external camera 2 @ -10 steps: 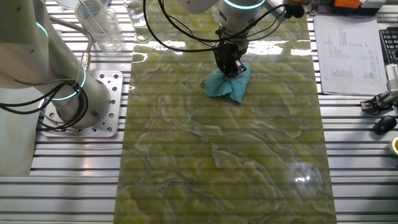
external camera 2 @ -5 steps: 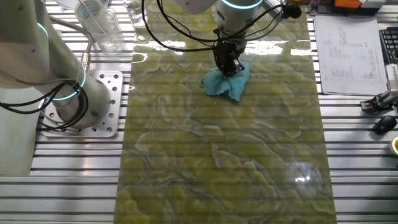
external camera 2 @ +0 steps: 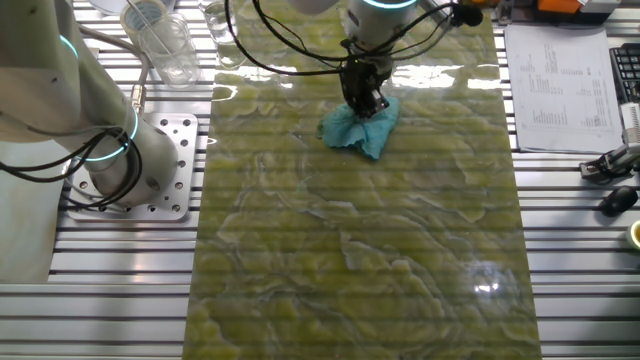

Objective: Clean the table with a cloth

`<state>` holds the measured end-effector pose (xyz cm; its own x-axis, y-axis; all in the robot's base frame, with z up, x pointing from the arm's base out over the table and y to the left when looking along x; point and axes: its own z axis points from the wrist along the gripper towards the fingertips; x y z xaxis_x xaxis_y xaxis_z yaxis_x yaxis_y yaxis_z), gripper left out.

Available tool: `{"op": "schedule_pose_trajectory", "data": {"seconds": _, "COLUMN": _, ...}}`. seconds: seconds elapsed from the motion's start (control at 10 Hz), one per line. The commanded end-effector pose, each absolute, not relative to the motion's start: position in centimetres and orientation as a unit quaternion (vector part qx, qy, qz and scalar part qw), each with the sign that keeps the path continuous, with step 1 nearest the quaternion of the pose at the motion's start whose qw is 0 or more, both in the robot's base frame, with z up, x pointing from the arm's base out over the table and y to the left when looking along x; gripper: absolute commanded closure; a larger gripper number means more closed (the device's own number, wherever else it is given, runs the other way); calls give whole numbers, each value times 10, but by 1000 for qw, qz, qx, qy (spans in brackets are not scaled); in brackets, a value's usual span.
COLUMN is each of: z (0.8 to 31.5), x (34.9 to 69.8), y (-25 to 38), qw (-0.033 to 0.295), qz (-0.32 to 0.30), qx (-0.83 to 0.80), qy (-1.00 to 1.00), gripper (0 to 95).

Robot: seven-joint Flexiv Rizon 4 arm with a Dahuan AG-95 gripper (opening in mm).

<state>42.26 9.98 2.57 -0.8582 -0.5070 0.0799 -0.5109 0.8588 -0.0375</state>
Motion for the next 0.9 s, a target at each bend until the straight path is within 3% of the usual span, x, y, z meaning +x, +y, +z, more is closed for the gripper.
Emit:
{"op": "schedule_pose_trajectory", "data": {"seconds": 0.1, "z": 23, "x": 419, "y": 103, "qw": 32, "qz": 28, "qx": 260, "qy": -965, "gripper": 950}}
{"op": "schedule_pose_trajectory", "data": {"seconds": 0.9, "z": 30, "x": 410, "y": 132, "qw": 36, "qz": 25, "qx": 239, "qy": -970, "gripper": 950}}
